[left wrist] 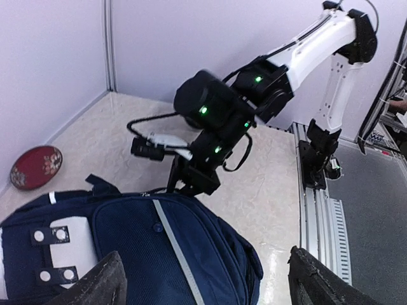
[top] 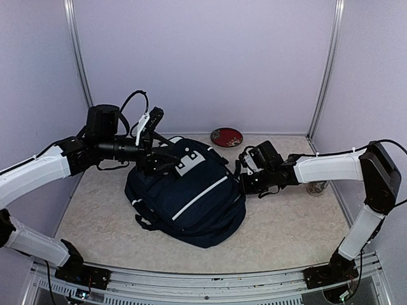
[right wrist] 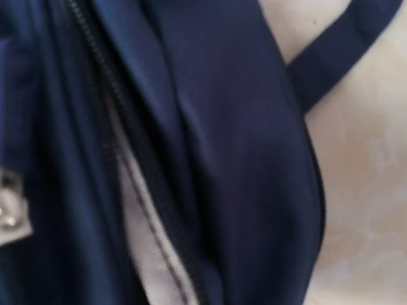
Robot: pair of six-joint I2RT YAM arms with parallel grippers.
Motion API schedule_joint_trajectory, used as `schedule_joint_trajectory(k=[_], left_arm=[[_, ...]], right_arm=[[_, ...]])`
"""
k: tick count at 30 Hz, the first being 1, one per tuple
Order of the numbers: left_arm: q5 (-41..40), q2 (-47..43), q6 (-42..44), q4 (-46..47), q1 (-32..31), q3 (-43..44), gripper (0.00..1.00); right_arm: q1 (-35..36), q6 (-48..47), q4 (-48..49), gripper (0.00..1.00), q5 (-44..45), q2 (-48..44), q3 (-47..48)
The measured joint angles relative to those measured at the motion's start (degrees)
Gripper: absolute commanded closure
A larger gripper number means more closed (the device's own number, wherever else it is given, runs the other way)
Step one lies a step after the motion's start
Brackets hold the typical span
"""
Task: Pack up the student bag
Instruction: Place the largest pocket of the bag in the student bag, then adjust the student bag at the center of the board.
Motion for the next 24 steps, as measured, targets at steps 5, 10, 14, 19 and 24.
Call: schedule_joint_trajectory(k=[5, 10, 14, 19, 24], left_arm=[[-0.5, -1.0, -1.8, 1.6, 2.5, 1.6, 0.15], [-11.6, 11.1, -8.1, -0.4, 10.7, 7.0, 0.01], [-18.9, 16.5, -11.2, -3.1, 16.0, 6.2, 0.01], [-24.9, 18.8, -11.3, -4.5, 16.9, 6.1, 0.03], [-25.6, 23.9, -10.6, -5.6, 16.9, 6.3, 0.16]], right_arm=[[-0.2, -2.0, -4.0, 0.78, 1.3, 3.9, 4.5], [-0.8, -4.3, -9.1, 0.54, 6.5, 5.4, 11.3], [-1.0, -5.1, -10.3, 0.48, 10.2, 4.0, 13.4], [0.0, -4.9, -13.1, 0.41, 13.1, -2.7, 11.8], [4.1, -2.1, -12.3, 0.40, 12.2, -11.4, 7.3]])
